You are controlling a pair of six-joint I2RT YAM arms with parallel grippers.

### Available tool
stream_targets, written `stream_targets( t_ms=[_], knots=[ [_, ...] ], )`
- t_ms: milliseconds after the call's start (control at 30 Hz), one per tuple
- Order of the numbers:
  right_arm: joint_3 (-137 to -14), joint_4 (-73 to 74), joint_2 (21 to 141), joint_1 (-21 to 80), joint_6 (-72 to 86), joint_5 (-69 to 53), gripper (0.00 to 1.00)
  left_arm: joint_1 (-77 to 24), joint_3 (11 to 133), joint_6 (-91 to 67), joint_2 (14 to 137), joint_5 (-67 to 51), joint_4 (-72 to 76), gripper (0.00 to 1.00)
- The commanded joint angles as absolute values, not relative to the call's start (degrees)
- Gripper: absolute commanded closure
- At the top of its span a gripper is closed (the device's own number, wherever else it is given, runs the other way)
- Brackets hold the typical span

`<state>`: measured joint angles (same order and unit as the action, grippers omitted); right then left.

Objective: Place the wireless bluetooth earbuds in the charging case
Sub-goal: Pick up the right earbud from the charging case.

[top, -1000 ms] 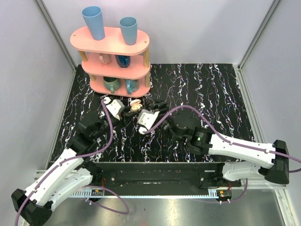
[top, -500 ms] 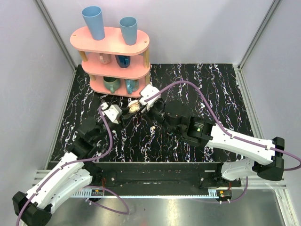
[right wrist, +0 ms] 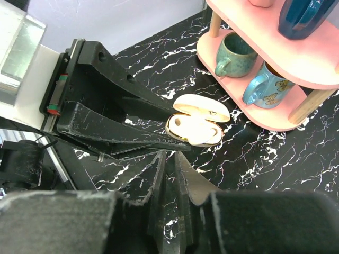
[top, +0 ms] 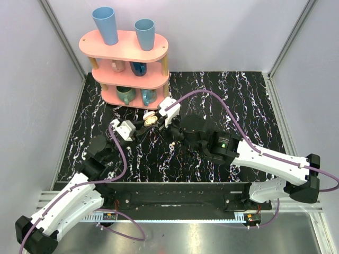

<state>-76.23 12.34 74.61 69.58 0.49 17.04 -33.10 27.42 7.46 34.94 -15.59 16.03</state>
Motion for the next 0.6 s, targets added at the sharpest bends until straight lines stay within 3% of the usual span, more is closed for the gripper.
stream_targets(
  t_ms=[0, 567],
  knots=[
    [-76.7, 12.1, 75.2, 68.6, 1.6, 18.3, 0.82, -32.9, 26.9, 8.2, 33.9, -14.7, 21.9, 1.00],
    [-77.0, 10.4, 75.8, 65.0, 1.8, 11.6, 0.83, -32.9, 26.1, 7.6, 34.5, -15.2, 23.9, 1.00]
  ],
)
